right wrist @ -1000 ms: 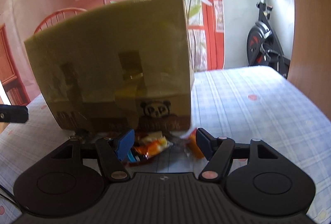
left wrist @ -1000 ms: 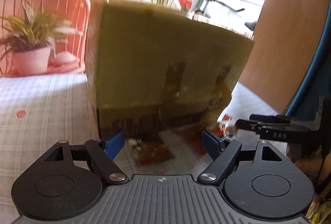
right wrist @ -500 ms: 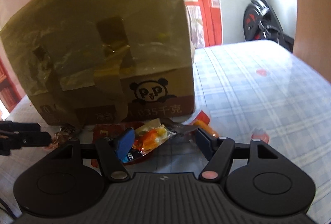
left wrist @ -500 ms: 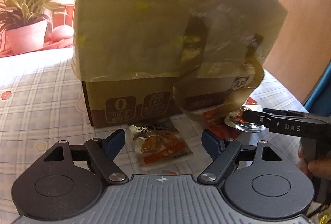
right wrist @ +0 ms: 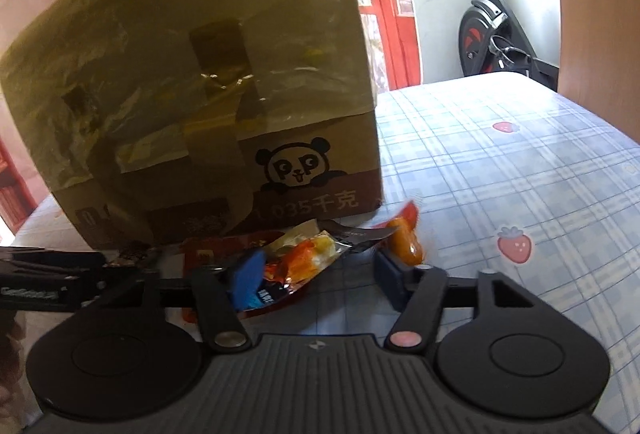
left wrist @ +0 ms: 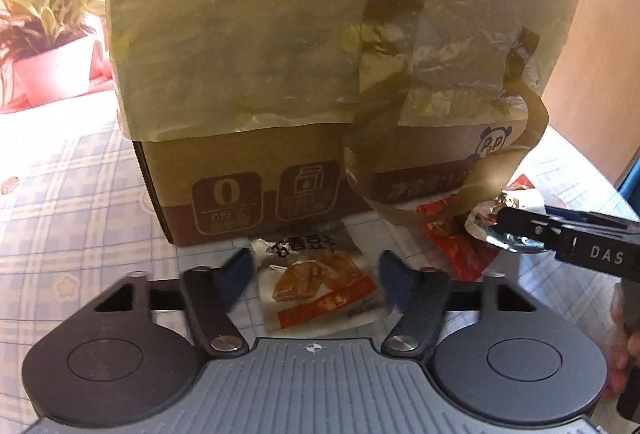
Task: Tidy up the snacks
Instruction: 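Grasp the silver foil snack packet with left tool while right tool reaches for clear candy packet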
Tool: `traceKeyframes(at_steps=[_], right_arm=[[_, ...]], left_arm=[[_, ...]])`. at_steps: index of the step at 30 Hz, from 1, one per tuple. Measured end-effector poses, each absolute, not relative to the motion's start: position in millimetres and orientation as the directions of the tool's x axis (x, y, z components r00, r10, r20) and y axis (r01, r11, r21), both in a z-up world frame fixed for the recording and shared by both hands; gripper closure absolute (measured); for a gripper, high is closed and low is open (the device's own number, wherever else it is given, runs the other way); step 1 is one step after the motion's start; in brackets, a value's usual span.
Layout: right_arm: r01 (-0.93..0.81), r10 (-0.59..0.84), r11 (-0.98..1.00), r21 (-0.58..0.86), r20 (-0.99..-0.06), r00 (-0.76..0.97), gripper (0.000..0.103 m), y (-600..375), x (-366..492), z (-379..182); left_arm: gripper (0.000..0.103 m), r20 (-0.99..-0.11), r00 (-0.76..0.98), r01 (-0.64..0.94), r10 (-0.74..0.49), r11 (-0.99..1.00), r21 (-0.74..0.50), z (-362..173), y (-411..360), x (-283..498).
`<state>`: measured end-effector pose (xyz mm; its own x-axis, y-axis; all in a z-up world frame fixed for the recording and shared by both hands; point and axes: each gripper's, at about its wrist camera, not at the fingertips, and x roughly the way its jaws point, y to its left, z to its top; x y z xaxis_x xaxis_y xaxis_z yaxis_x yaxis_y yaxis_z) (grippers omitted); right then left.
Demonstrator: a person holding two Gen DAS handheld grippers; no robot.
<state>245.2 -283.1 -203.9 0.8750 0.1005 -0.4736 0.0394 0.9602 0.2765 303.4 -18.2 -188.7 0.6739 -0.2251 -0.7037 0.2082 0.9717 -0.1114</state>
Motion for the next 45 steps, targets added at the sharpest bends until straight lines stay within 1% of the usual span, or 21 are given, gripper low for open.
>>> traceKeyframes(at_steps=[1, 2, 3, 4, 5, 6, 9, 10, 13, 21, 27, 28, 29, 31, 37, 39, 43, 44, 45], right_arm=[[0.039, 0.1, 0.96, 0.276, -0.469, 0.877, 0.048, -282, 243, -204], [0.038, 0.1, 0.959, 0.279, -0.464, 0.88, 0.056, -282, 242, -205], [0.035, 0.105, 0.957, 0.289, -0.455, 0.884, 0.061, -283, 240, -205], [0.028, 0.114, 0.954, 0.3, -0.448, 0.887, 0.069, -284, 238, -206], [0.028, 0.117, 0.952, 0.306, -0.444, 0.888, 0.073, -285, 237, -206], [0.028, 0.12, 0.948, 0.317, -0.438, 0.891, 0.074, -287, 234, -207], [0.028, 0.128, 0.935, 0.353, -0.411, 0.903, 0.081, -295, 230, -207], [0.026, 0.133, 0.931, 0.365, -0.403, 0.905, 0.083, -297, 228, -207], [0.02, 0.142, 0.922, 0.386, -0.387, 0.911, 0.087, -301, 224, -206], [-0.004, 0.157, 0.924, 0.383, -0.368, 0.917, 0.089, -303, 222, -202], [-0.032, 0.172, 0.929, 0.368, -0.354, 0.919, 0.093, -298, 220, -202], [-0.033, 0.174, 0.929, 0.37, -0.354, 0.919, 0.093, -298, 221, -202], [-0.034, 0.175, 0.928, 0.372, -0.354, 0.919, 0.093, -298, 221, -202], [-0.035, 0.178, 0.926, 0.376, -0.353, 0.919, 0.093, -299, 221, -202], [-0.04, 0.186, 0.924, 0.381, -0.355, 0.916, 0.093, -300, 222, -202], [-0.042, 0.188, 0.923, 0.381, -0.354, 0.916, 0.093, -299, 223, -202], [-0.045, 0.193, 0.921, 0.387, -0.354, 0.915, 0.093, -300, 223, -202], [-0.046, 0.195, 0.921, 0.388, -0.354, 0.915, 0.093, -300, 223, -202], [-0.047, 0.196, 0.92, 0.388, -0.355, 0.914, 0.093, -301, 224, -202]], left_arm=[[0.043, -0.705, 0.672, 0.212, -0.227, 0.971, -0.111, -188, -20, 302], [0.048, -0.702, 0.673, 0.213, -0.233, 0.97, -0.117, -187, -20, 299], [0.052, -0.699, 0.674, 0.211, -0.239, 0.969, -0.128, -186, -19, 296], [0.057, -0.696, 0.677, 0.205, -0.238, 0.97, -0.132, -187, -17, 293], [0.062, -0.695, 0.68, 0.198, -0.236, 0.971, -0.136, -186, -16, 290], [0.063, -0.697, 0.677, 0.194, -0.237, 0.971, -0.142, -185, -12, 286], [0.073, -0.705, 0.669, 0.187, -0.236, 0.971, -0.147, -186, -8, 278], [0.075, -0.704, 0.671, 0.186, -0.232, 0.972, -0.143, -186, -8, 274], [0.075, -0.705, 0.667, 0.194, -0.242, 0.97, -0.148, -186, -7, 266], [0.075, -0.712, 0.656, 0.197, -0.252, 0.967, -0.161, -184, -9, 258], [0.073, -0.709, 0.66, 0.183, -0.249, 0.968, -0.171, -180, -3, 260], [0.065, -0.708, 0.66, 0.175, -0.251, 0.968, -0.181, -179, -1, 261], [0.053, -0.705, 0.661, 0.168, -0.257, 0.966, -0.195, -178, 0, 262], [0.044, -0.698, 0.664, 0.162, -0.27, 0.962, -0.218, -177, 2, 261], [0.044, -0.723, 0.642, 0.168, -0.255, 0.967, -0.191, -184, -15, 266], [0.044, -0.713, 0.657, 0.159, -0.244, 0.97, -0.186, -185, -18, 265], [0.045, -0.72, 0.663, 0.165, -0.205, 0.978, -0.126, -186, -29, 261], [0.055, -0.72, 0.666, 0.157, -0.195, 0.98, -0.121, -186, -30, 261], [0.07, -0.718, 0.669, 0.154, -0.195, 0.98, -0.122, -186, -28, 261]])
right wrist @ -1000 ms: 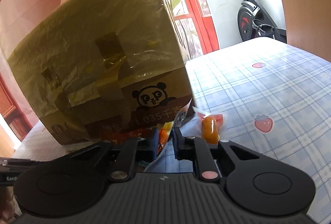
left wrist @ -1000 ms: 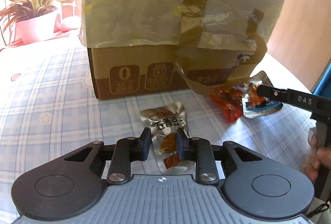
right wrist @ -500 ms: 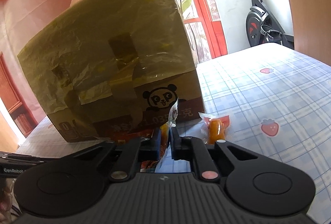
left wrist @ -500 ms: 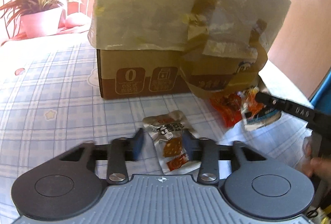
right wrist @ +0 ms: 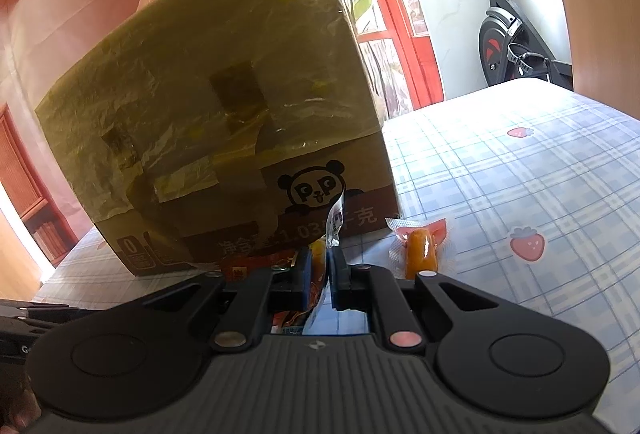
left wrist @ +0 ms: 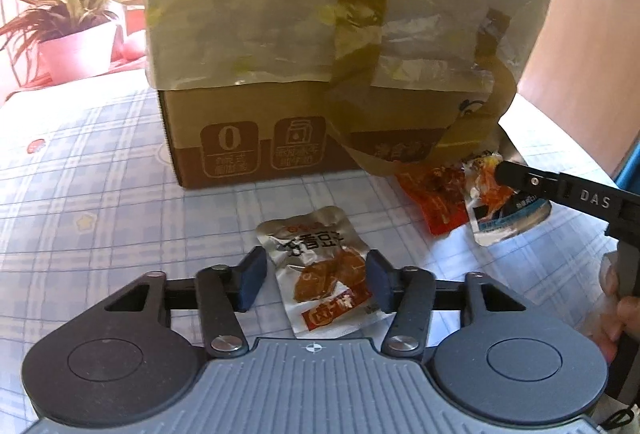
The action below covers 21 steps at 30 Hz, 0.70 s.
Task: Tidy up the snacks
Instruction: 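Grasp the silver foil snack packet with left tool while right tool reaches for clear candy packet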
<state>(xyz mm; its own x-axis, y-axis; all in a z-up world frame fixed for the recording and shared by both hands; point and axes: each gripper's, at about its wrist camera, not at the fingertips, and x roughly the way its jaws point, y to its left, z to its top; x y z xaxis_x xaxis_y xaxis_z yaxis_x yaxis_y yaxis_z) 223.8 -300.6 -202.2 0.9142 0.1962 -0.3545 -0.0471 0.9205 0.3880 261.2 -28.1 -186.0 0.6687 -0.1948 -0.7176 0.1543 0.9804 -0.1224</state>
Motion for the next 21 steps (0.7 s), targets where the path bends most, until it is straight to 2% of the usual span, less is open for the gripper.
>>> traceKeyframes(at_steps=[1, 4, 10, 13, 21], right_arm=[[-0.049, 0.198, 0.92, 0.388, -0.355, 0.914, 0.093, -300, 224, -202], [-0.051, 0.2, 0.92, 0.389, -0.354, 0.913, 0.093, -301, 224, -202], [-0.048, 0.197, 0.92, 0.388, -0.353, 0.914, 0.093, -301, 223, -202], [-0.036, 0.186, 0.919, 0.393, -0.352, 0.917, 0.097, -302, 222, -200], [0.017, 0.17, 0.873, 0.487, -0.337, 0.926, 0.102, -320, 208, -191]], left_arm=[[0.076, -0.715, 0.665, 0.164, -0.216, 0.976, -0.143, -185, -27, 263], [0.079, -0.709, 0.656, 0.185, -0.259, 0.966, -0.182, -184, -26, 261], [0.079, -0.681, 0.682, 0.225, -0.268, 0.962, -0.153, -173, -29, 253], [0.079, -0.666, 0.696, 0.235, -0.27, 0.961, -0.144, -165, -26, 250], [0.079, -0.625, 0.731, 0.242, -0.276, 0.96, -0.14, -142, -12, 241]])
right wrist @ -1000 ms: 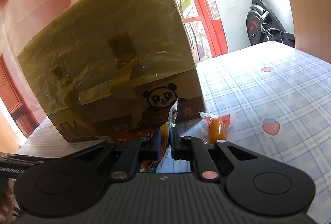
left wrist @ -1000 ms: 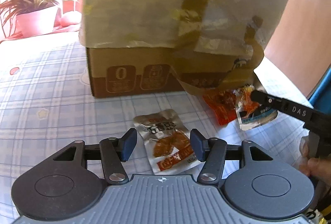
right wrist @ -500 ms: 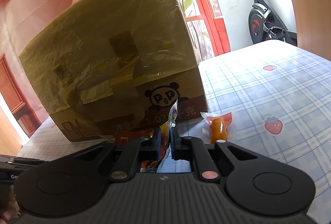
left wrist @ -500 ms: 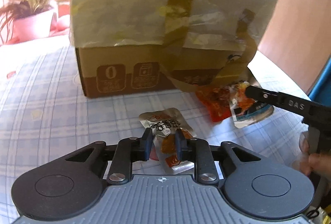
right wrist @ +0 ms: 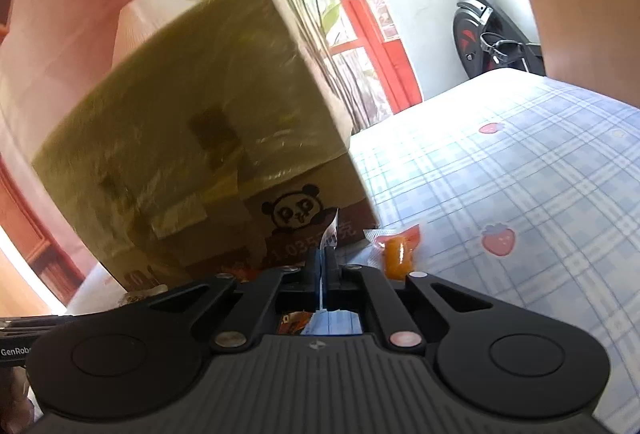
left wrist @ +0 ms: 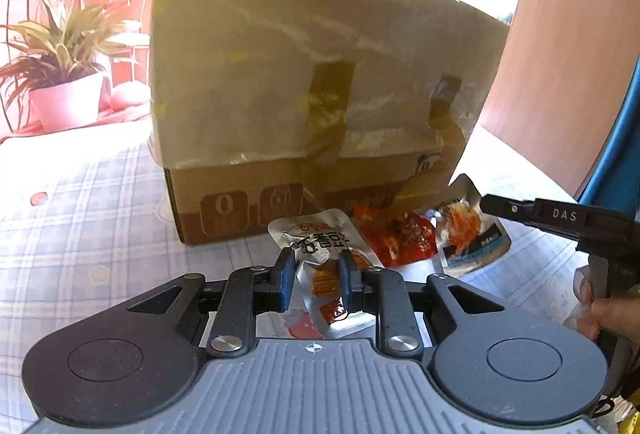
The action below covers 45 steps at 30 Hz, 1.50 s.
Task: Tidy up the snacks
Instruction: 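Grasp the silver foil snack packet with left tool while right tool reaches for clear candy packet, then grasp the small clear candy packet with right tool while left tool holds silver packet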
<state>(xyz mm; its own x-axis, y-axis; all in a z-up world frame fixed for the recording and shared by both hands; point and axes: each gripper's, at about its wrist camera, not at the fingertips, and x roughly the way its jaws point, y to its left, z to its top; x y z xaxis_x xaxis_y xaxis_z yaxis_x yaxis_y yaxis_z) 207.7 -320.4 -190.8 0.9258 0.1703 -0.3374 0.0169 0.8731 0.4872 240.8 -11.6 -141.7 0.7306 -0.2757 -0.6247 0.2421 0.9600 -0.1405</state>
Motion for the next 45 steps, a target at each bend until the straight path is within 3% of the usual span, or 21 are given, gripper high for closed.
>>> traceKeyframes(at_steps=[3, 7, 10, 16, 21, 22, 24, 27, 29, 34, 45], right_arm=[[0.029, 0.159, 0.891, 0.453, -0.373, 0.914, 0.102, -316, 207, -187], [0.036, 0.188, 0.894, 0.447, -0.446, 0.875, 0.091, -311, 216, -190], [0.042, 0.203, 0.899, 0.437, -0.5, 0.842, 0.052, -304, 228, -194], [0.069, 0.195, 0.901, 0.429, -0.54, 0.819, 0.047, -293, 249, -191], [0.07, 0.129, 0.95, 0.306, -0.583, 0.802, 0.051, -272, 264, -187], [0.061, 0.111, 0.963, 0.263, -0.593, 0.797, 0.064, -266, 265, -187], [0.036, 0.109, 0.973, 0.228, -0.594, 0.797, 0.066, -258, 263, -186], [0.026, 0.107, 0.975, 0.22, -0.57, 0.815, 0.079, -255, 252, -184], [0.038, 0.113, 0.966, 0.255, -0.553, 0.825, 0.101, -259, 244, -181], [0.049, 0.12, 0.96, 0.275, -0.565, 0.816, 0.101, -261, 233, -182], [0.063, 0.111, 0.944, 0.324, -0.492, 0.863, 0.102, -277, 201, -156]], left_arm=[[0.079, -0.617, 0.738, 0.233, -0.273, 0.961, -0.147, -138, -7, 238], [0.079, -0.61, 0.742, 0.224, -0.277, 0.961, -0.165, -136, -5, 233], [0.079, -0.609, 0.741, 0.221, -0.283, 0.959, -0.177, -136, -3, 232], [0.079, -0.593, 0.751, 0.222, -0.289, 0.957, -0.185, -132, 0, 232], [0.079, -0.585, 0.758, 0.215, -0.289, 0.957, -0.195, -130, 3, 230], [0.079, -0.584, 0.759, 0.211, -0.288, 0.957, -0.198, -130, 5, 230], [0.079, -0.579, 0.763, 0.205, -0.287, 0.957, -0.203, -128, 7, 229], [0.079, -0.576, 0.766, 0.199, -0.286, 0.957, -0.21, -127, 10, 228], [0.078, -0.573, 0.767, 0.2, -0.289, 0.956, -0.215, -126, 11, 228], [0.078, -0.563, 0.769, 0.206, -0.301, 0.952, -0.228, -123, 13, 226], [0.078, -0.547, 0.78, 0.224, -0.303, 0.952, -0.208, -109, 17, 226]])
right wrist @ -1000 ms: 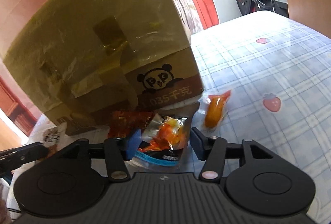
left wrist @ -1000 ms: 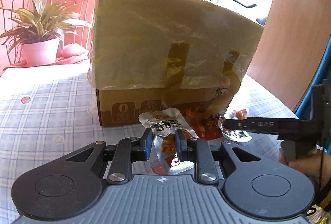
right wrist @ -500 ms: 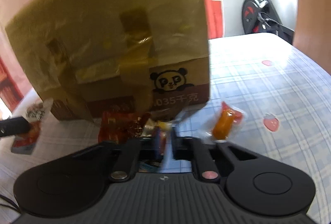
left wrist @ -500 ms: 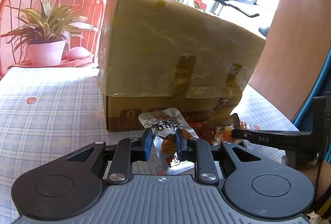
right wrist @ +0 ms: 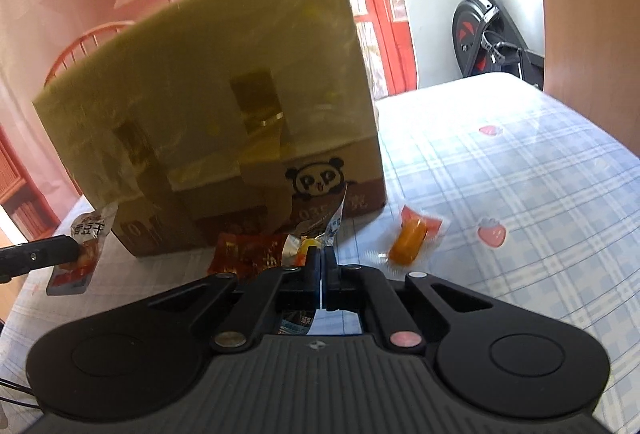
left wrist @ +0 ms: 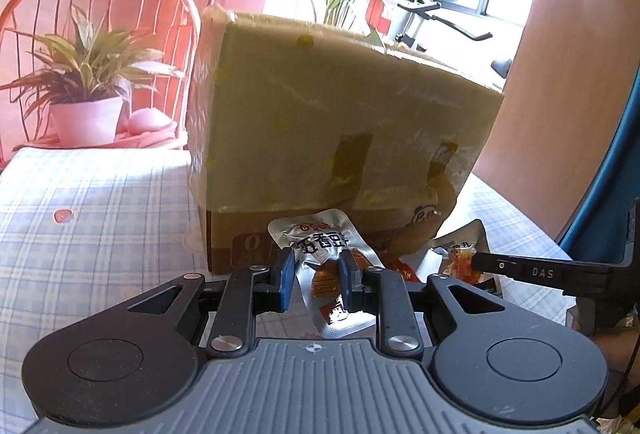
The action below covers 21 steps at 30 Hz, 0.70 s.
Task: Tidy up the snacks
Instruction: 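Grasp the small clear candy packet with right tool while left tool holds silver packet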
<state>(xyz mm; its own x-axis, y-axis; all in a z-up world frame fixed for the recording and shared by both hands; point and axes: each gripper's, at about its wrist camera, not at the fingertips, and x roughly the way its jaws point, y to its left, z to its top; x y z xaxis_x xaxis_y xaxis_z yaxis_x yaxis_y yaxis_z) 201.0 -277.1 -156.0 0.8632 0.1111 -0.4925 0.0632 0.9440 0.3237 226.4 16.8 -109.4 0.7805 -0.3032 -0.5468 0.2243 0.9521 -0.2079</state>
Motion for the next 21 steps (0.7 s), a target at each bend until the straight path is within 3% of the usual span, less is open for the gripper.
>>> traceKeyframes(at_steps=[21], right_arm=[[0.016, 0.116, 0.952, 0.305, -0.409, 0.905, 0.102, -278, 183, -117]], left_arm=[[0.078, -0.492, 0.817, 0.232, -0.3, 0.953, -0.196, -86, 18, 223]])
